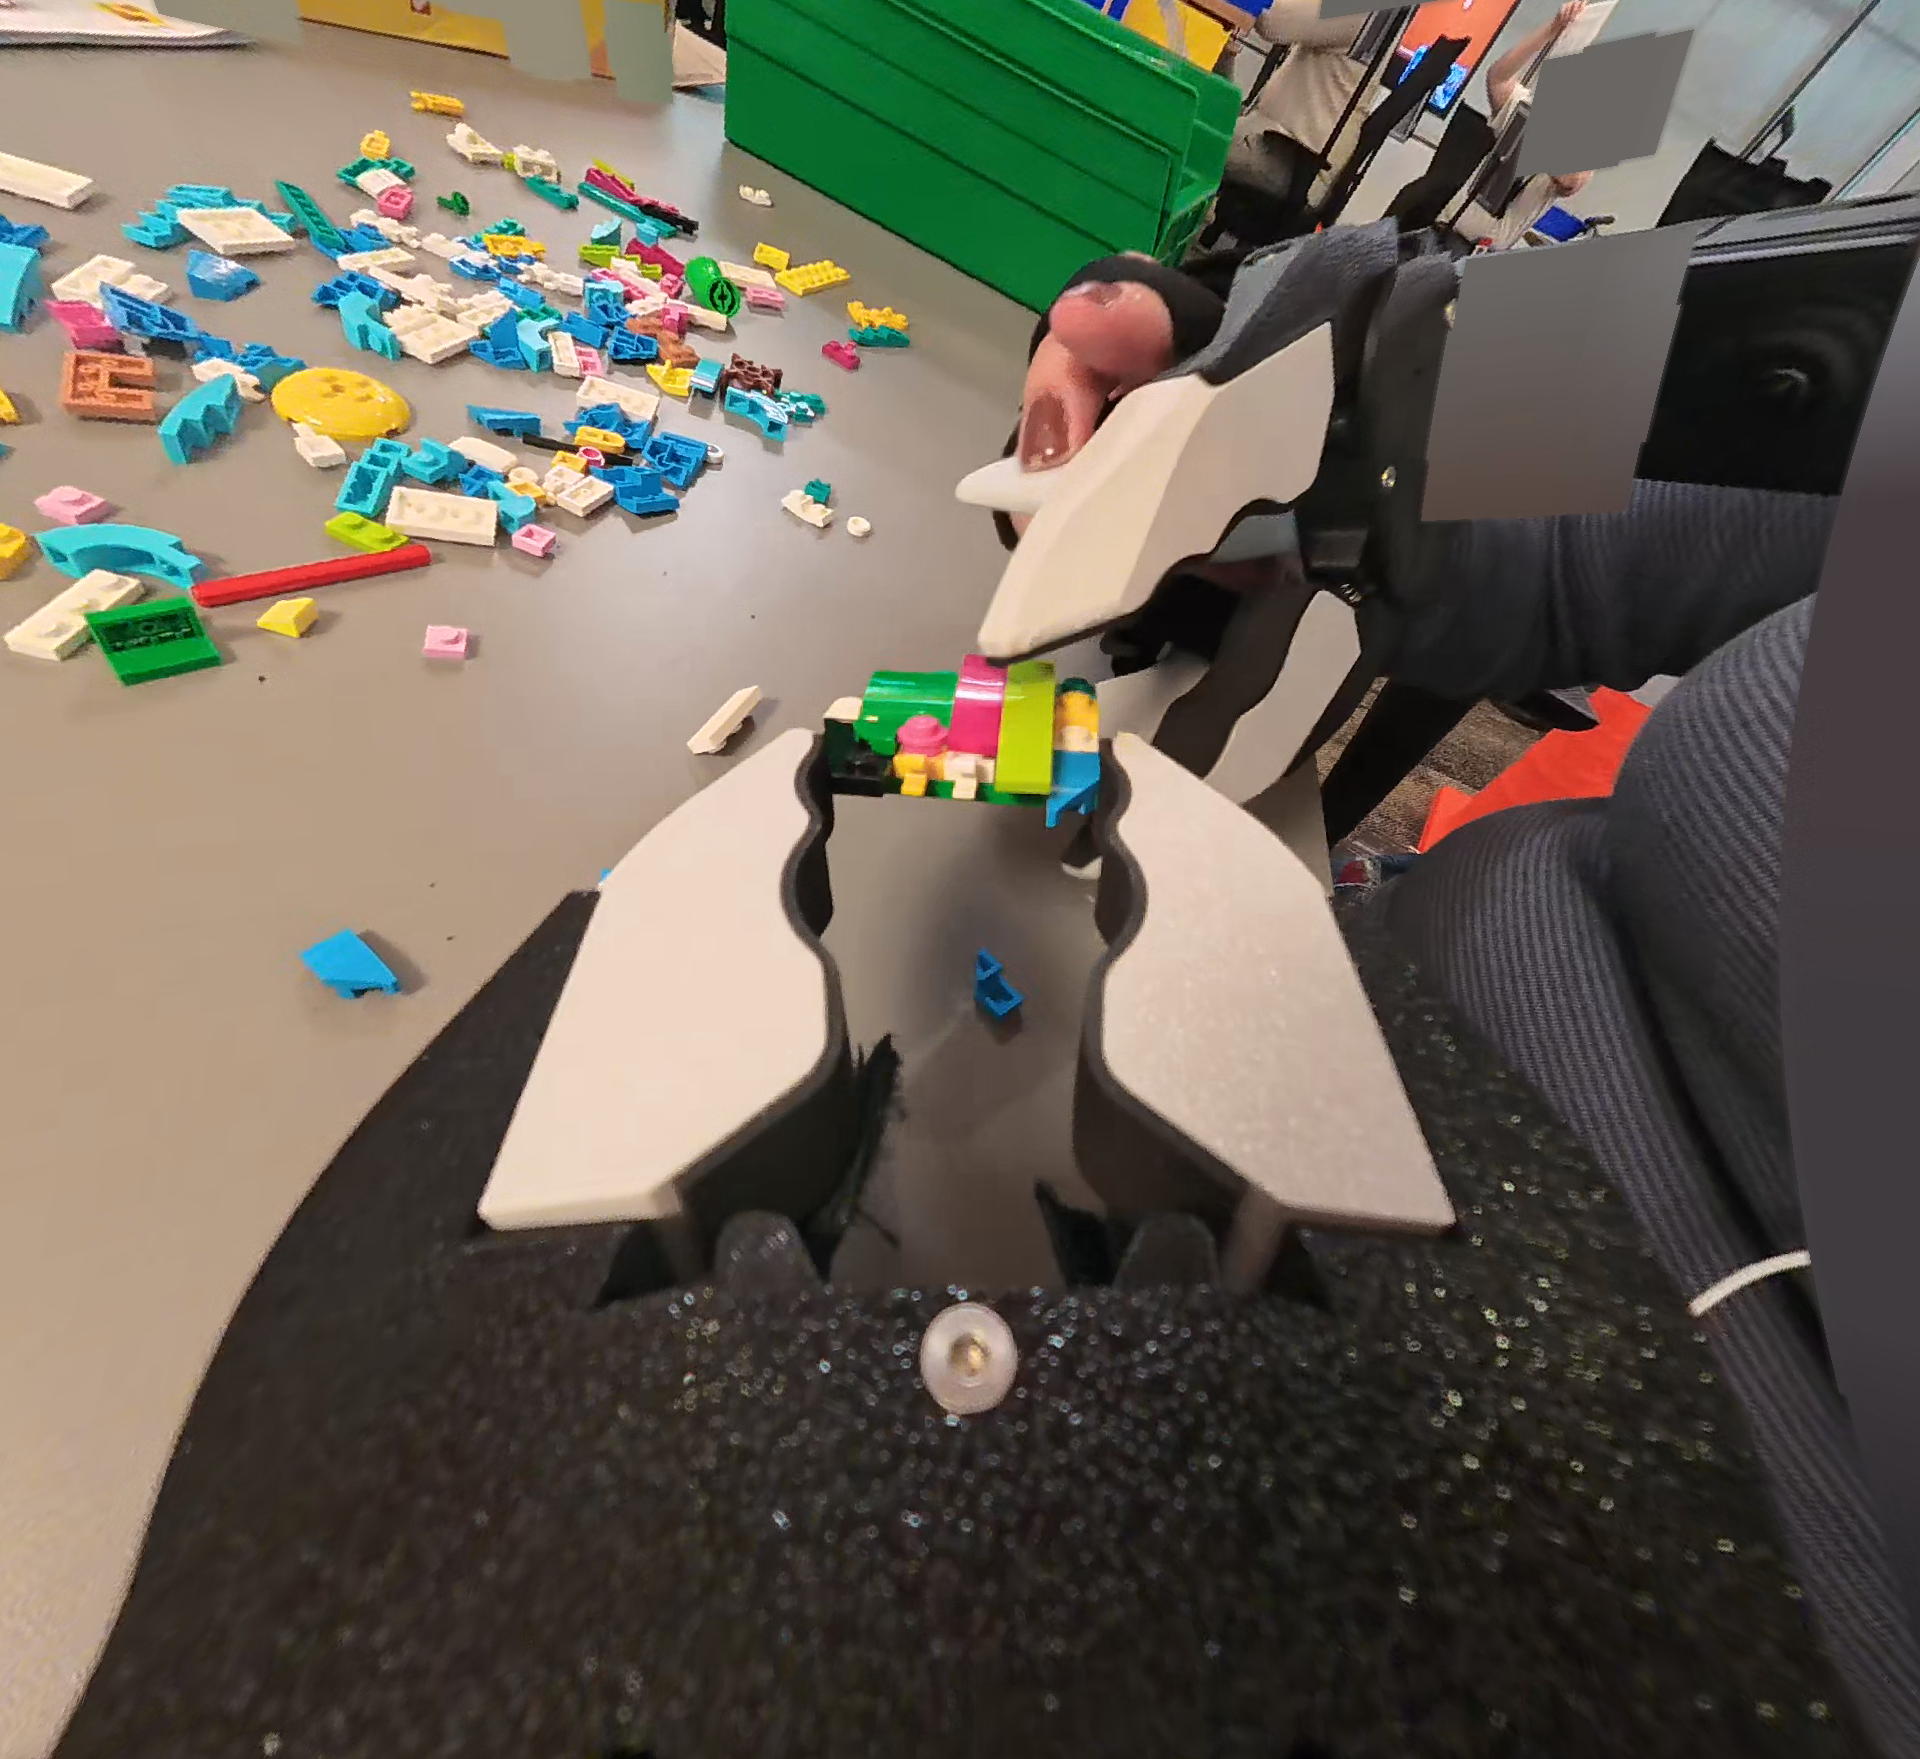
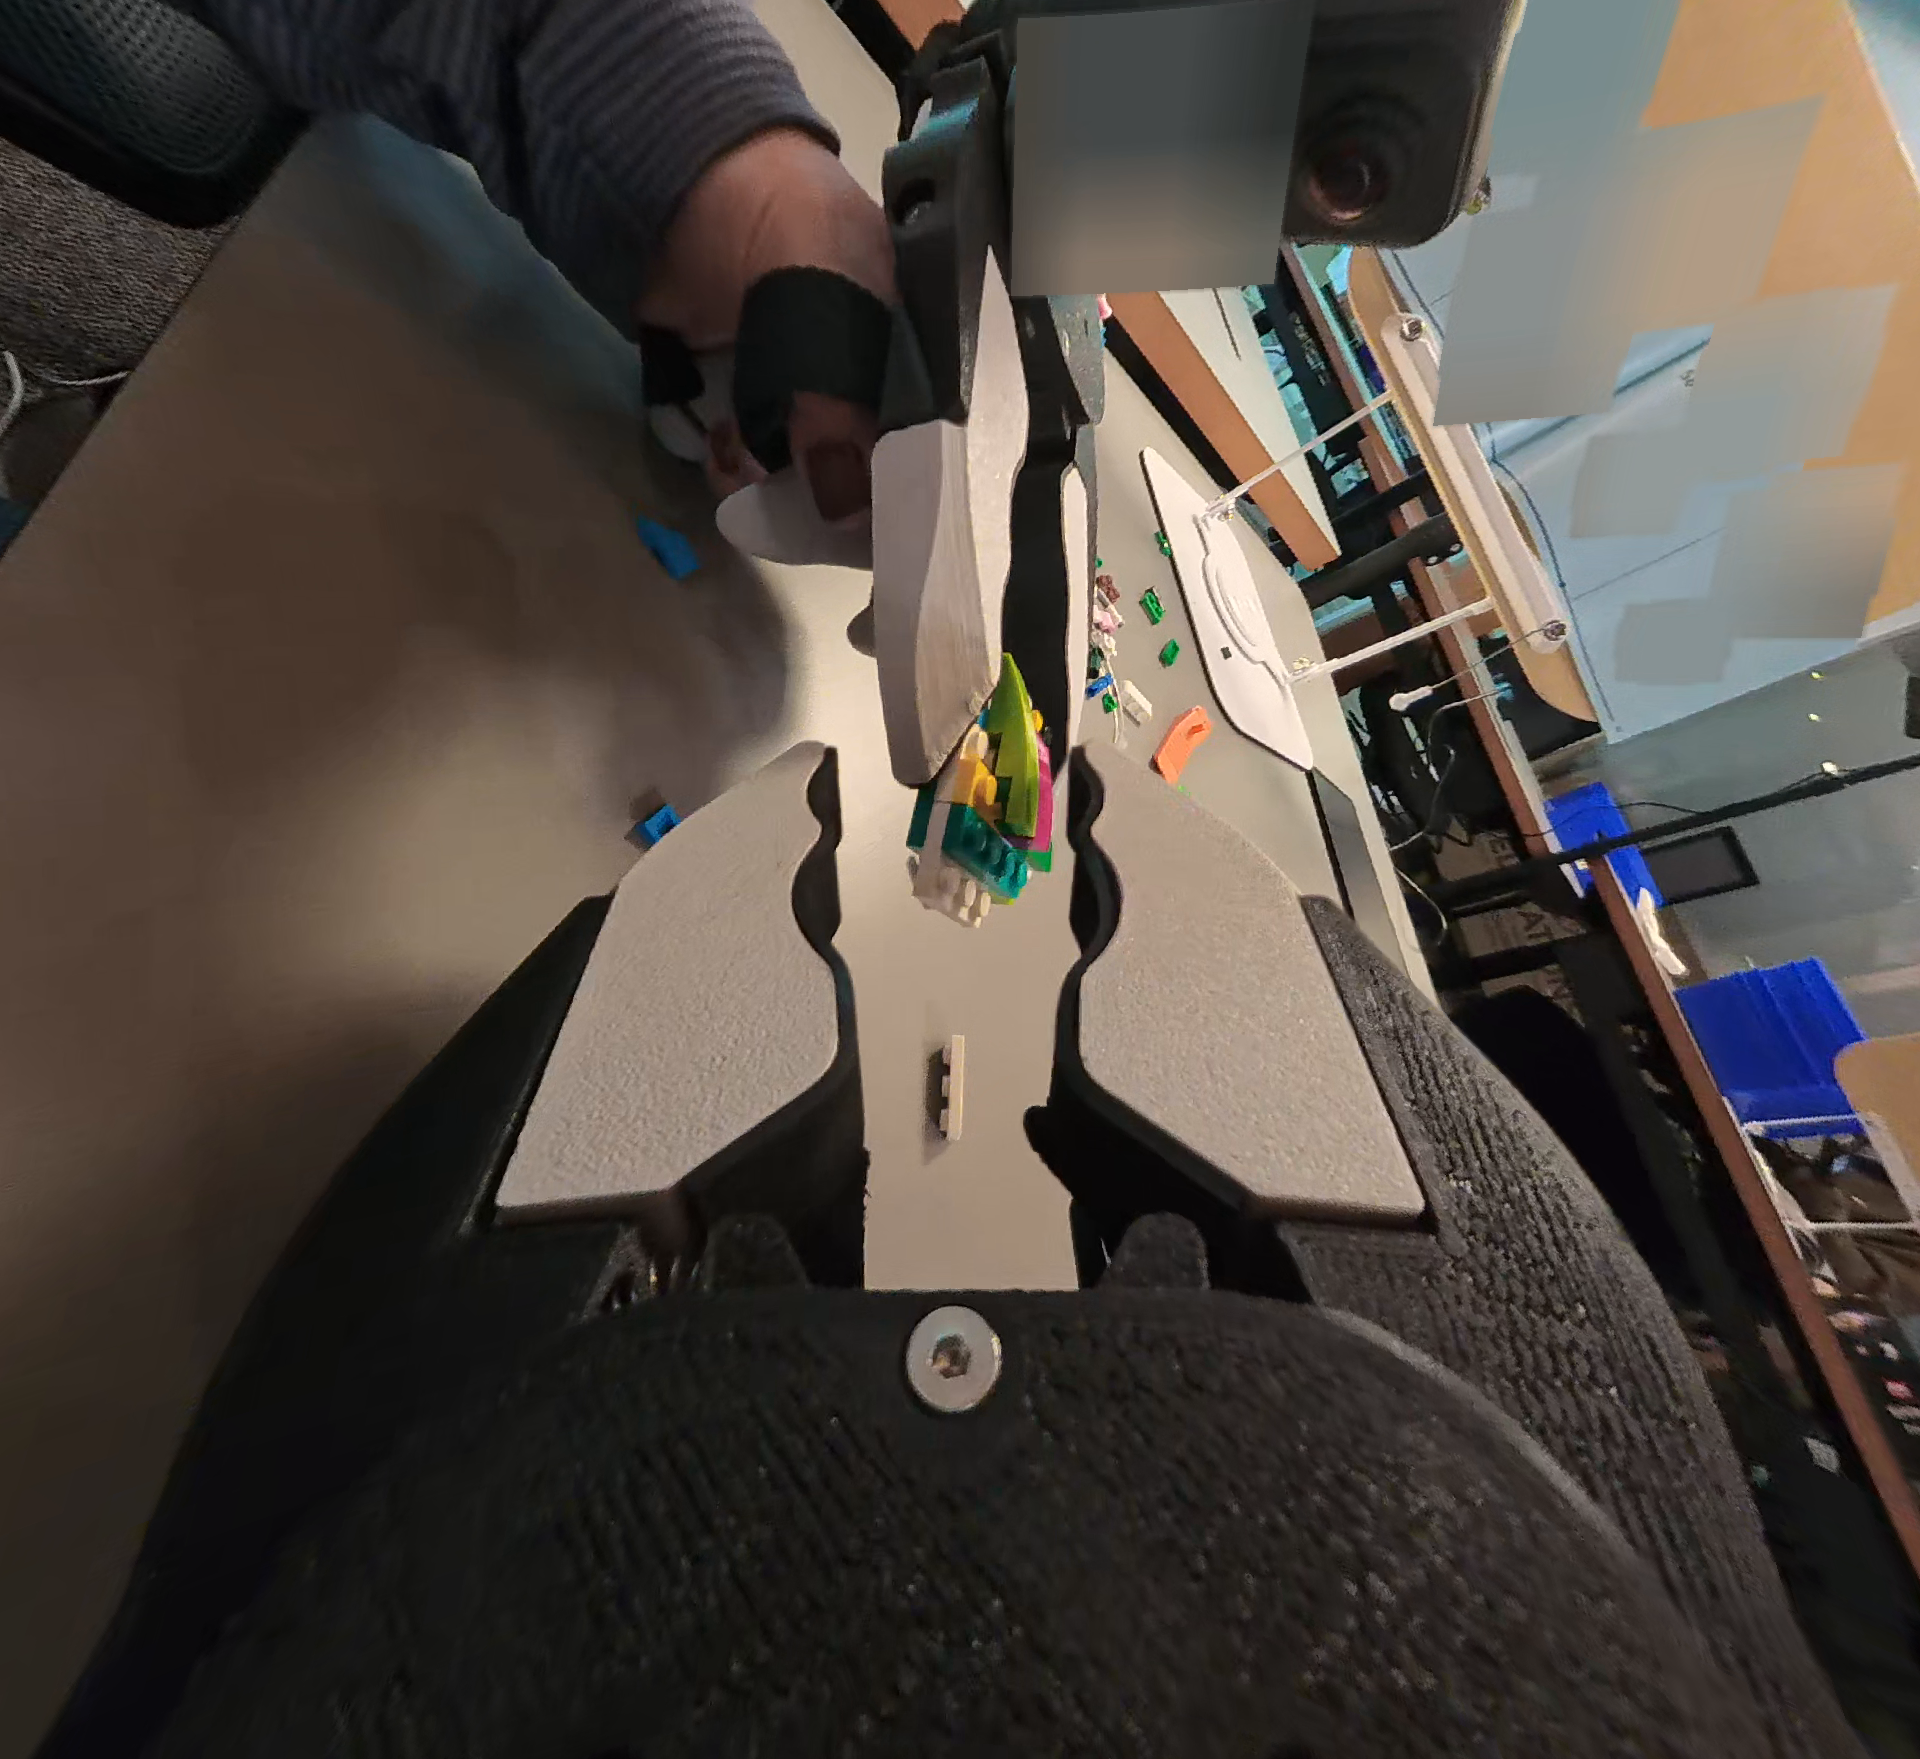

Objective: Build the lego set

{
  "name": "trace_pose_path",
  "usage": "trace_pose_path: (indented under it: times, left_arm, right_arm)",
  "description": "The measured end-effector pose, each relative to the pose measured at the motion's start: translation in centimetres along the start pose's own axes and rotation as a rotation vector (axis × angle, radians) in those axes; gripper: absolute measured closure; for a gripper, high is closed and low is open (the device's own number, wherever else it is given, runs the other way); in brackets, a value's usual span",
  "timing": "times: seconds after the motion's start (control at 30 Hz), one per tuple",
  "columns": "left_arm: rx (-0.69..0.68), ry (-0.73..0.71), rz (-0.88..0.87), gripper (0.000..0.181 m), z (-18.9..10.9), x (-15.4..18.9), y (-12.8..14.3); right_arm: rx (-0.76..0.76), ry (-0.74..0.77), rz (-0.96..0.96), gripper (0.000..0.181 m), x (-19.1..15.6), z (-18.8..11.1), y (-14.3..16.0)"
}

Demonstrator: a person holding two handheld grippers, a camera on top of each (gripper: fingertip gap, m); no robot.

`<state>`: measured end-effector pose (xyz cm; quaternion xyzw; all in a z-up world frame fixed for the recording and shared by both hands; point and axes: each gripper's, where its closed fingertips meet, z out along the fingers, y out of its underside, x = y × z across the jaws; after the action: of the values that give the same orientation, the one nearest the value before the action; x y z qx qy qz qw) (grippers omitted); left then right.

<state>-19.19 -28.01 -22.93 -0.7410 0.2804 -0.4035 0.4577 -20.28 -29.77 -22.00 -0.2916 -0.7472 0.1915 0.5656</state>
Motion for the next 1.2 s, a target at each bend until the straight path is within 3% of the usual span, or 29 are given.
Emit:
trace_pose_path:
  times: [0.77, 1.2]
  left_arm:
    - [0.035, 0.072, -0.093, 0.133, -0.3, 0.4, -0.3]
    - [0.039, 0.069, -0.087, 0.133, -0.2, 0.5, -0.3]
  right_arm:
    - [0.08, -0.05, 0.146, 0.145, 0.0, 0.2, -0.6]
    - [0.163, -0.043, 0.18, 0.138, 0.5, -1.0, -1.3]
